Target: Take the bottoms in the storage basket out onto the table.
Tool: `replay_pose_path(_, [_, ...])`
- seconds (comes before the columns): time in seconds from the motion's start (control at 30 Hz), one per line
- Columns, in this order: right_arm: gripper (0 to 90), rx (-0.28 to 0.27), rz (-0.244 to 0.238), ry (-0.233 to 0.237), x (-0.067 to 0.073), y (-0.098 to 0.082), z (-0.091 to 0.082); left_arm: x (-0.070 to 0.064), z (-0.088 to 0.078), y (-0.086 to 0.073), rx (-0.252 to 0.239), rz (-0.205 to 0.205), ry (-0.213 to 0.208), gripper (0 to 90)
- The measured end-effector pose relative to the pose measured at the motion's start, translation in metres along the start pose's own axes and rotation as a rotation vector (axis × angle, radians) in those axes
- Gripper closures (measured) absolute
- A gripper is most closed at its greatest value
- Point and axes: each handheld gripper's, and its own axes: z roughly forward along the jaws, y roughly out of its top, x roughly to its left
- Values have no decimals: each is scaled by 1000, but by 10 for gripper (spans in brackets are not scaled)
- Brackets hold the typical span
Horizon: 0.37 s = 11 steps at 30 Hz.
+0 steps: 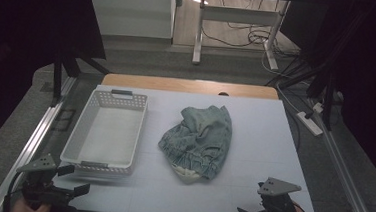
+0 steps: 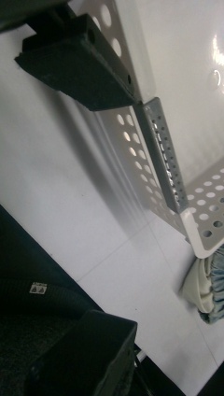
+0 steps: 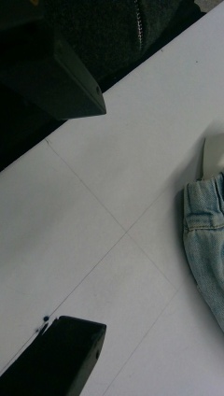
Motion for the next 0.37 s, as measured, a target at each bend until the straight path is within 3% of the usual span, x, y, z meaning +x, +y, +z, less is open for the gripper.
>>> replay_pose_path(0.1, [0,4,1,0,0,0,0,-1,0,-1,24,7,10,0])
replay_pose_path(0.37, [0,7,2,-3,1,0,1,0,0,-1,27,0,5,0])
